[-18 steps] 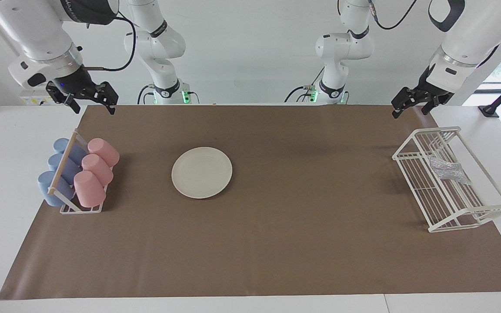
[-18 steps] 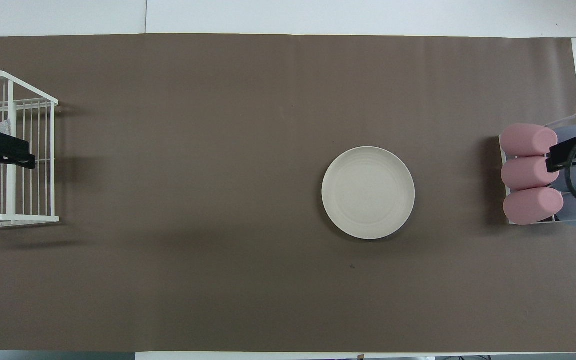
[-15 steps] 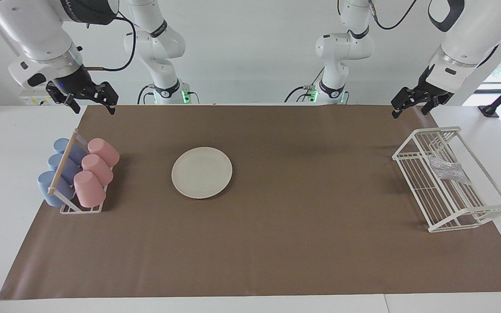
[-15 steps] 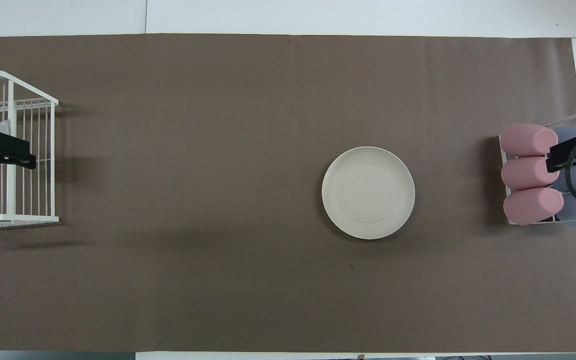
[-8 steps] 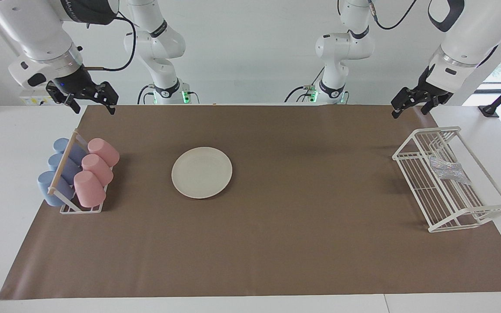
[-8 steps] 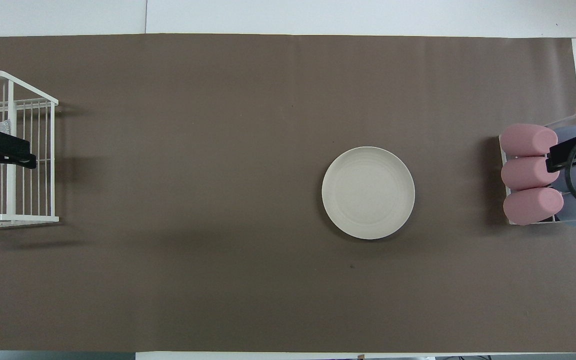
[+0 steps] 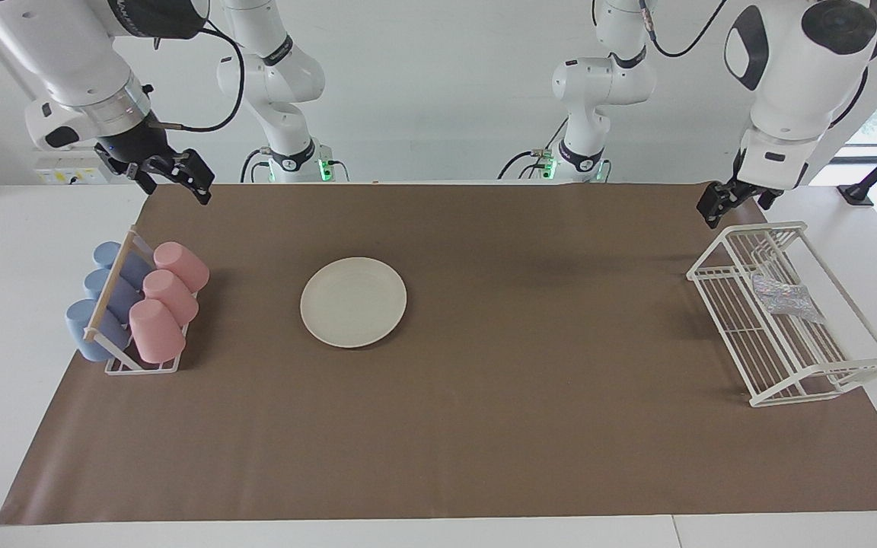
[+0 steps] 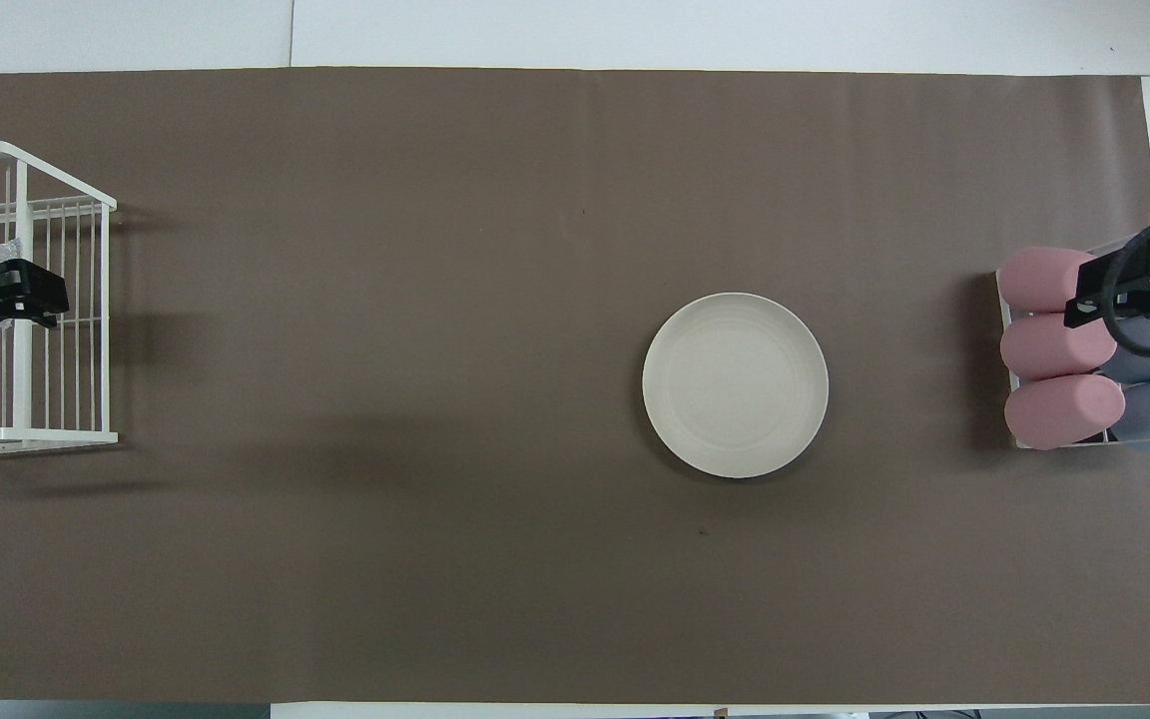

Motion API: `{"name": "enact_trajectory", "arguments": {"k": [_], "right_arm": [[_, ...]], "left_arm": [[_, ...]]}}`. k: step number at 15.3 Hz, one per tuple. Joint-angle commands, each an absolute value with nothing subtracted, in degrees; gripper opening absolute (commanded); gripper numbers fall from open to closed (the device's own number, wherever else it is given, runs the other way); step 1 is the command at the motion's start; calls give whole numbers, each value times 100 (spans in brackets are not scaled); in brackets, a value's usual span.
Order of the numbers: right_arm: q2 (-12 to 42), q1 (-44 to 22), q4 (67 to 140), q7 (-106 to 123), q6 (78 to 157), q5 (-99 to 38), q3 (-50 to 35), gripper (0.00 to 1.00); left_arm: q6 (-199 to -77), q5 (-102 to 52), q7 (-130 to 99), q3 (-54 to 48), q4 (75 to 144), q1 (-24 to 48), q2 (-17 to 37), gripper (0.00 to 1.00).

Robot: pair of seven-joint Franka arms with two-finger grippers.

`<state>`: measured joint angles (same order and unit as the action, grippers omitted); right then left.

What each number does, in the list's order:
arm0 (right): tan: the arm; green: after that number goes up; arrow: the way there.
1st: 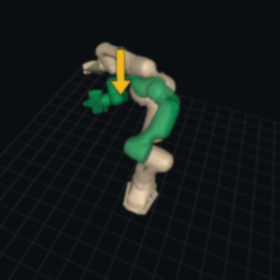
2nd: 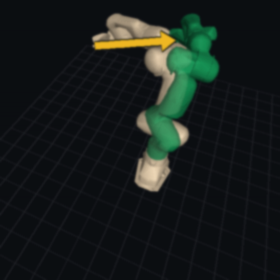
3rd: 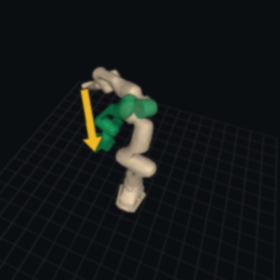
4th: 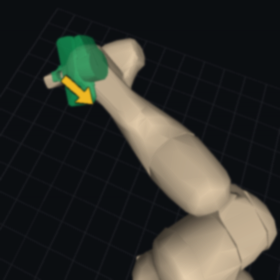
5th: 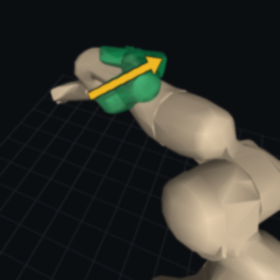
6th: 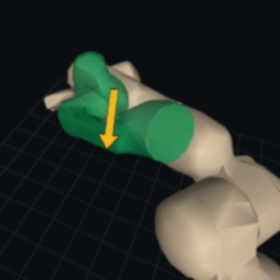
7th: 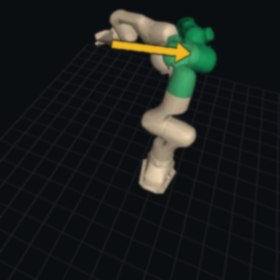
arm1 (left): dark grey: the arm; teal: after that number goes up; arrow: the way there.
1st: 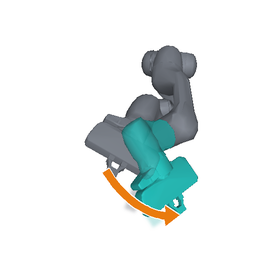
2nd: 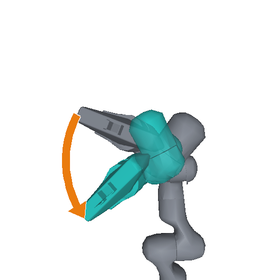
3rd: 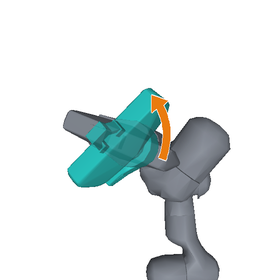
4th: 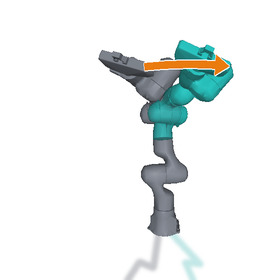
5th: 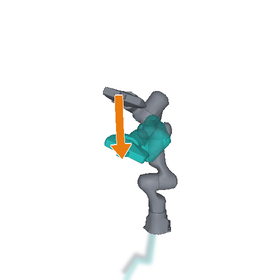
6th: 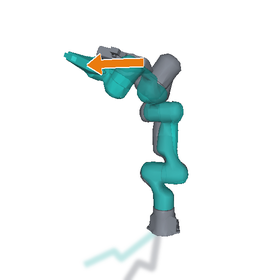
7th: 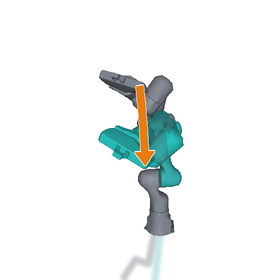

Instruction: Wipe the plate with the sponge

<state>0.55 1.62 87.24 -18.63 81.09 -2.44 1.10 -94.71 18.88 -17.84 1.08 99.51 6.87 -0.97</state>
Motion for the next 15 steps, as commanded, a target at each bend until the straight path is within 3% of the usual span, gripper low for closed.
{"name": "enact_trajectory", "arguments": {"k": [1,5,9,15], "right_arm": [[-105,176,8921,-3098,8112,-666,88,100],[-123,185,8965,-3296,8147,-650,97,100],[-123,115,8965,-3296,8174,-650,79,100],[-106,158,8913,-3270,8148,-624,88,100]], "left_arm": [[-9870,2923,-2476,141,10388,974,200,100],[-10046,4199,-3417,132,10432,1169,878,100],[-10520,5289,-3805,132,10994,1169,1046,100],[-10547,6064,-3753,132,10987,1160,1345,100]]}}
